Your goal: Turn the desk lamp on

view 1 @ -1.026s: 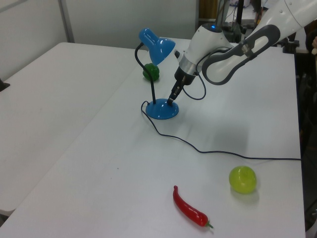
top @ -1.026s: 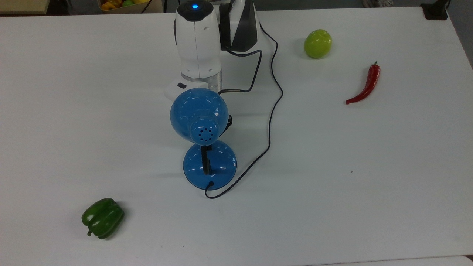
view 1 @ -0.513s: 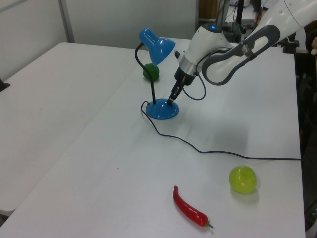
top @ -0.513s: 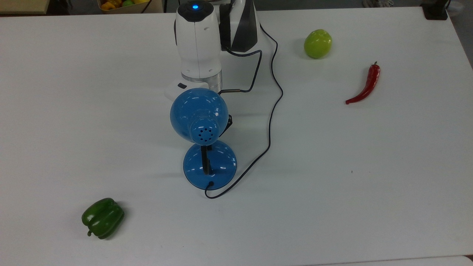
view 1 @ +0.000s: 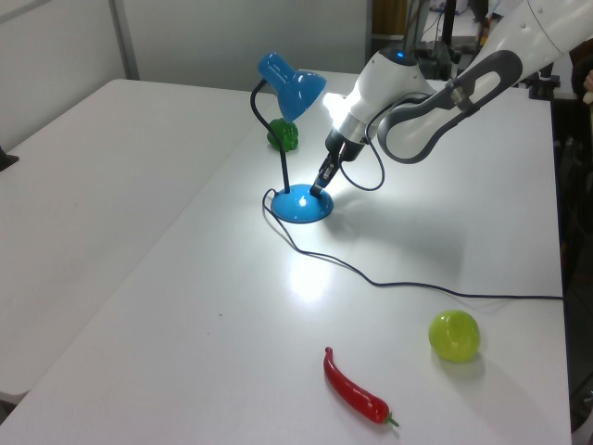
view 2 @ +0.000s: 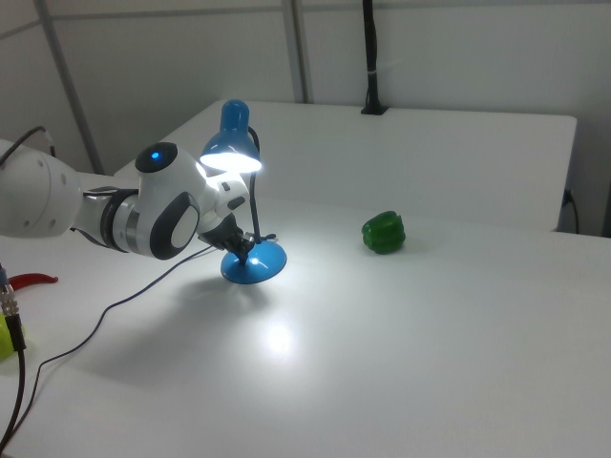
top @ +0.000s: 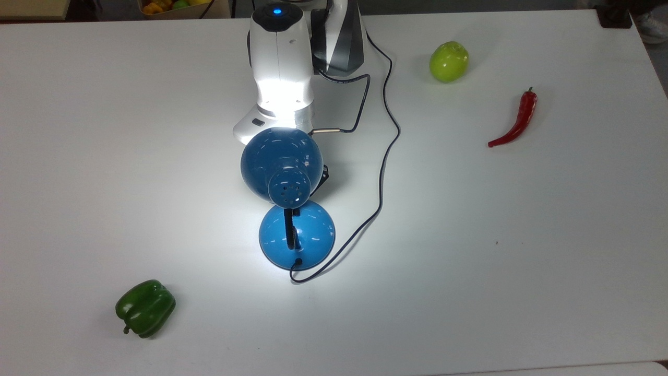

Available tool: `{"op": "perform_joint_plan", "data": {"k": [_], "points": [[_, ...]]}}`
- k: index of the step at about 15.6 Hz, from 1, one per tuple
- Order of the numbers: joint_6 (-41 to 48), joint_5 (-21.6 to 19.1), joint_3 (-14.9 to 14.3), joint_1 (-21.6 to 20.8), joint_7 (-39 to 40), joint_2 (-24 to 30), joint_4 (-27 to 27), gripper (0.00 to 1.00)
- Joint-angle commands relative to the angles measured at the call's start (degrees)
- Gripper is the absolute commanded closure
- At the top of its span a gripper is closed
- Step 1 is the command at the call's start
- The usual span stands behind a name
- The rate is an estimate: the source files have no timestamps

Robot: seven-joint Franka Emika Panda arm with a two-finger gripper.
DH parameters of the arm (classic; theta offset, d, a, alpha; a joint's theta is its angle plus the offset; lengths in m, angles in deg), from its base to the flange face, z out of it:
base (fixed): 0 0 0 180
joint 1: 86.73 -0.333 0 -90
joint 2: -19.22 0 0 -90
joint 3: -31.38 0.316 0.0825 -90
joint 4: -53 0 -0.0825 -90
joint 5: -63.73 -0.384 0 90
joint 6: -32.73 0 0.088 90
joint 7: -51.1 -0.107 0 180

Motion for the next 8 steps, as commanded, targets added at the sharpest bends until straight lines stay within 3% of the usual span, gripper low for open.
{"op": "perform_joint_plan", "data": {"k": [1,5,8], "points": [[-1.47,0.21,-0.56,-1.10,-0.69,-0.13,1.66,1.00],[-0.85,0.12,-0.56,-1.10,-0.86,5.66,6.22,1.00],[6.85,0.03,-0.48,-1.10,-1.04,9.01,6.67,1.00]]}}
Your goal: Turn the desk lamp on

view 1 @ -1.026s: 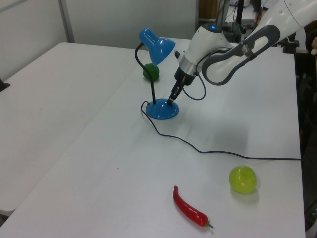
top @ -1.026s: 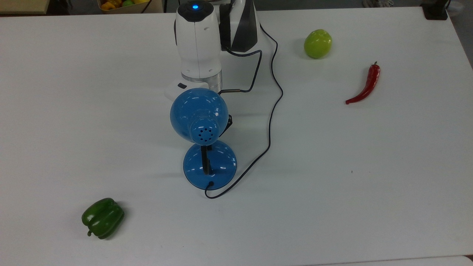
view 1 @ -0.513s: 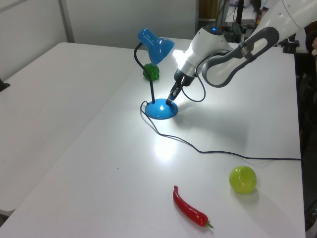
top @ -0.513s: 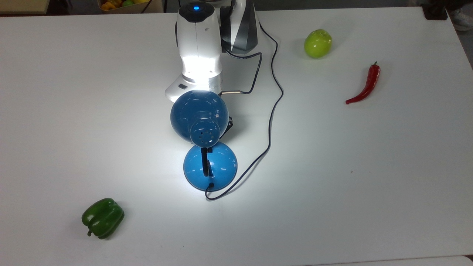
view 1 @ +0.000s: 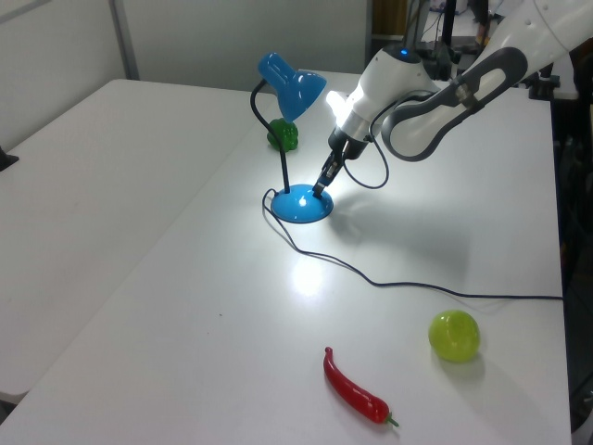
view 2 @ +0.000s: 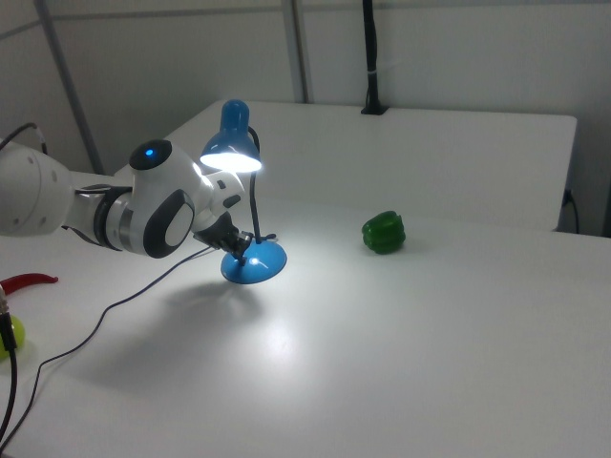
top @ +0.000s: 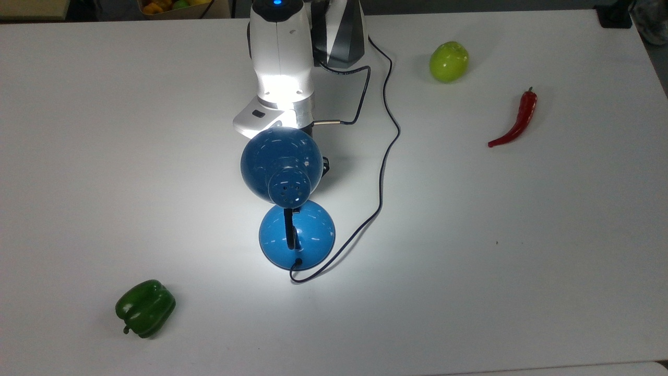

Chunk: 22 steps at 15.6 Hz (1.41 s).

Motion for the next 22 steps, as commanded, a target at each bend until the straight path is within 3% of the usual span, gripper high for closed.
{"op": "perform_joint_plan", "data": {"k": [1,4,9,12,15,22], "points": [[9.50,0.02,-0.48,-0.98,-1.04,7.29,4.18,1.00],[15.93,-0.07,-0.48,-1.07,-1.12,9.05,3.91,0.98],[27.69,-0.77,-0.48,-0.72,-1.21,13.97,3.65,0.46],[37.71,-0.77,-0.48,-0.63,-1.21,16.61,1.81,0.20],[45.72,-0.59,-1.01,-0.54,-2.70,19.07,-0.39,0.01],[52.60,0.29,-3.02,-1.07,-12.80,23.91,-2.24,0.00]]}}
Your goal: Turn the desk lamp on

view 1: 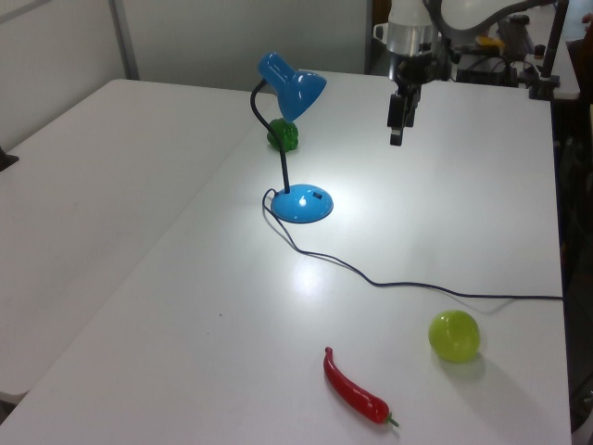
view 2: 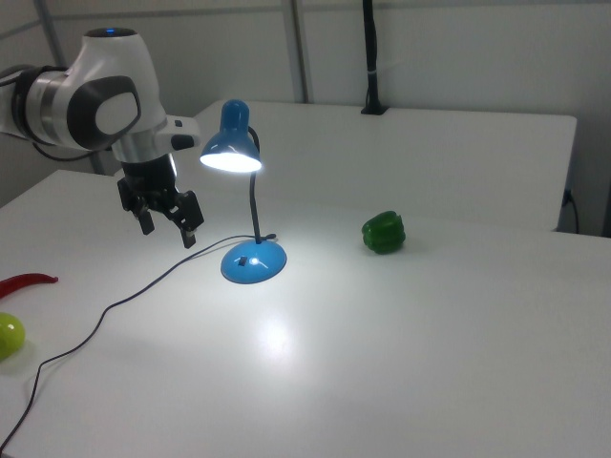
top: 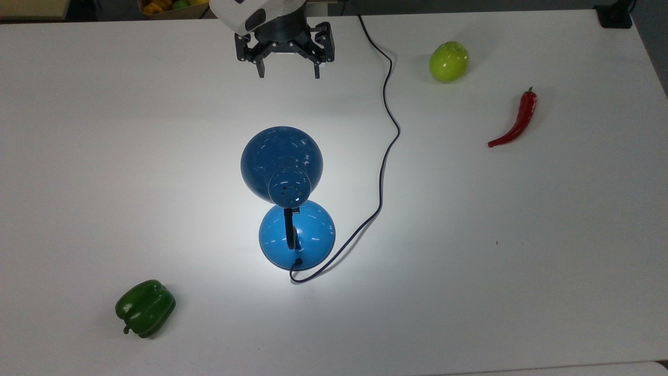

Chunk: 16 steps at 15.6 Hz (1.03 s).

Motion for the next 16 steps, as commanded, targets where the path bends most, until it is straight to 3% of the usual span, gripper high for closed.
{"op": "perform_joint_plan", "data": {"k": [1,6,12,16], "points": [[2.08,0.37,-2.35,-0.86,-5.13,2.72,0.10,0.00],[2.18,0.37,-6.82,-3.41,-3.21,4.57,-0.17,0.00],[1.21,0.20,-7.01,-3.15,6.01,4.39,-2.18,0.00],[1.38,0.02,-7.01,-2.89,6.47,4.48,-2.89,0.00]]}}
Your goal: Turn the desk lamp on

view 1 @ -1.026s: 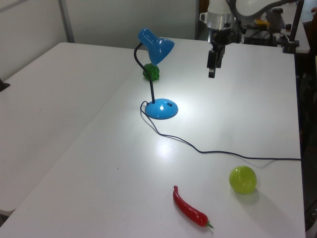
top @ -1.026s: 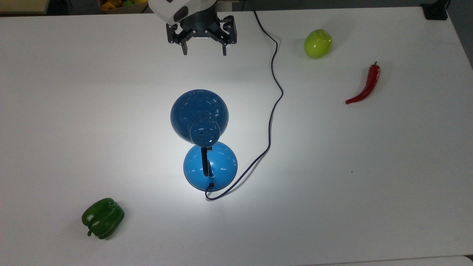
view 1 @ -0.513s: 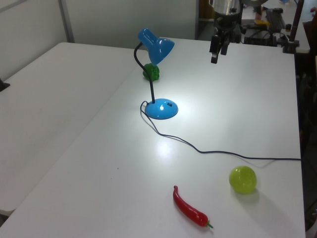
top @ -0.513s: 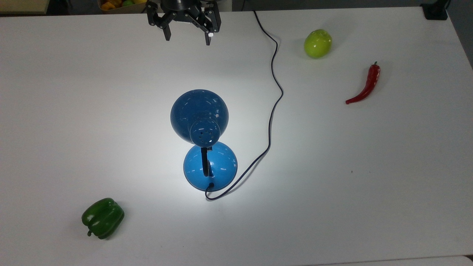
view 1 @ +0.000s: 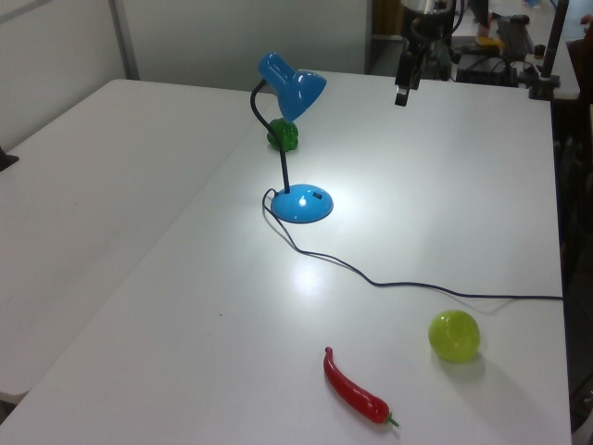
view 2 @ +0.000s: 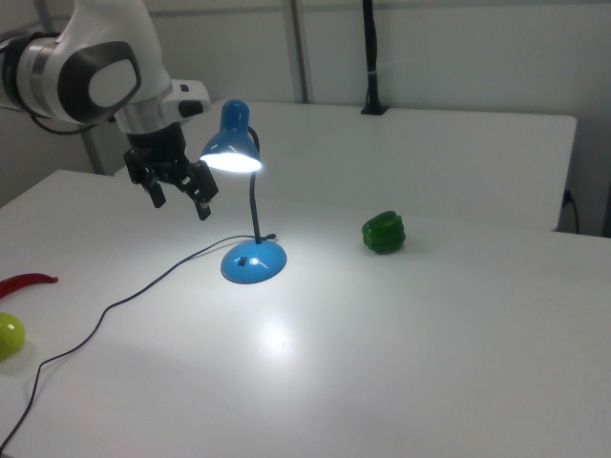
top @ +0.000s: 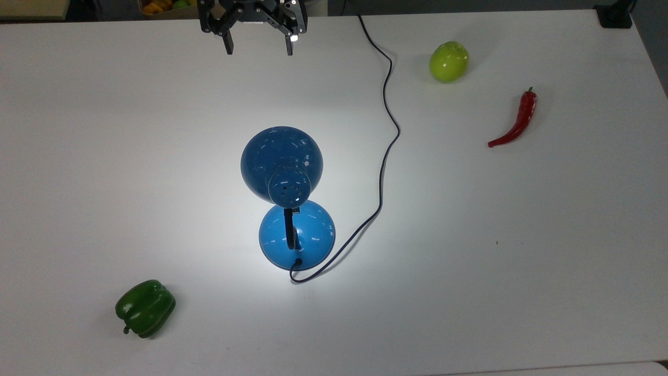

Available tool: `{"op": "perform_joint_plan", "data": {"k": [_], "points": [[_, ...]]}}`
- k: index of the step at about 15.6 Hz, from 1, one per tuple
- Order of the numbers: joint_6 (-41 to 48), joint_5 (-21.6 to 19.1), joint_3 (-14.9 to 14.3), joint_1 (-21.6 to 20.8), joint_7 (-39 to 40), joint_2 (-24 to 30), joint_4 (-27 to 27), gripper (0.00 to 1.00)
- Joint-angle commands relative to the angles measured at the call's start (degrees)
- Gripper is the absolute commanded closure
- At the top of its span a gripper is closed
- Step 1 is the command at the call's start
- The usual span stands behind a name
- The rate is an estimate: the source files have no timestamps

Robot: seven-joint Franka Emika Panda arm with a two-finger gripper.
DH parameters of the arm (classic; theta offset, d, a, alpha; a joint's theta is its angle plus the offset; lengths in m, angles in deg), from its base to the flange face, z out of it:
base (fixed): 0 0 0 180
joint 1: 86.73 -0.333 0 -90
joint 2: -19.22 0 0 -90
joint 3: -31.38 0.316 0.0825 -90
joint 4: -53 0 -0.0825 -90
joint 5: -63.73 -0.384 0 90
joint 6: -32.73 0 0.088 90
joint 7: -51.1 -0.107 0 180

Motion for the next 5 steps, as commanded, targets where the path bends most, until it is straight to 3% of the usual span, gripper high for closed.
{"op": "perform_joint_plan", "data": {"k": [1,5], "points": [[0.57,-0.01,-1.24,-1.15,1.44,0.57,-0.27,0.00],[0.66,-0.01,-1.24,-1.06,1.62,0.57,-0.27,0.00]]}}
